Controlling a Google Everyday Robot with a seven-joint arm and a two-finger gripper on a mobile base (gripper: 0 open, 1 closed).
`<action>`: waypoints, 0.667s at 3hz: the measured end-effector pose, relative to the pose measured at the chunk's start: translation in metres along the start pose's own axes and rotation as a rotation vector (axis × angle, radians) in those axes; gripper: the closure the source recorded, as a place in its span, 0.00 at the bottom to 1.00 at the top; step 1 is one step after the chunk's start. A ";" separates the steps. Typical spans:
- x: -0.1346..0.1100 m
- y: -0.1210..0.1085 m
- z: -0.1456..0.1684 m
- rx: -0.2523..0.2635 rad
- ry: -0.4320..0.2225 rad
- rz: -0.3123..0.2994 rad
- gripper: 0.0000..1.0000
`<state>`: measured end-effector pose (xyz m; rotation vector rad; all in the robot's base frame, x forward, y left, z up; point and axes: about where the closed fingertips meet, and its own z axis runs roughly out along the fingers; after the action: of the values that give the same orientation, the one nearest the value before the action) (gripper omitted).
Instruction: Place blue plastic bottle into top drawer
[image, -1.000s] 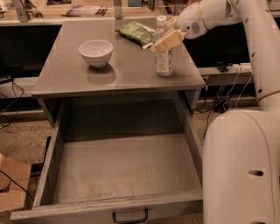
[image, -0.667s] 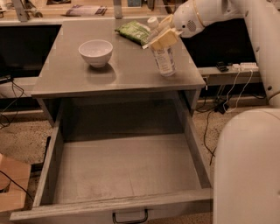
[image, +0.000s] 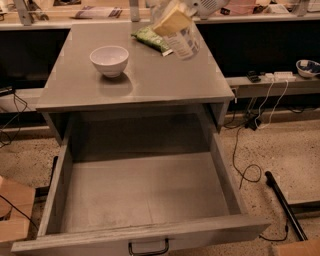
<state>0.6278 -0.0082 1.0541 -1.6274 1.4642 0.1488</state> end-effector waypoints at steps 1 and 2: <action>-0.014 0.074 0.027 -0.145 0.033 -0.023 1.00; 0.004 0.104 0.049 -0.216 0.064 -0.013 1.00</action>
Offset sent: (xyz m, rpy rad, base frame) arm -0.0399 0.0284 -0.0296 -0.0546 0.0605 0.0628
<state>0.5639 0.0347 0.9682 -1.8295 1.5281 0.2564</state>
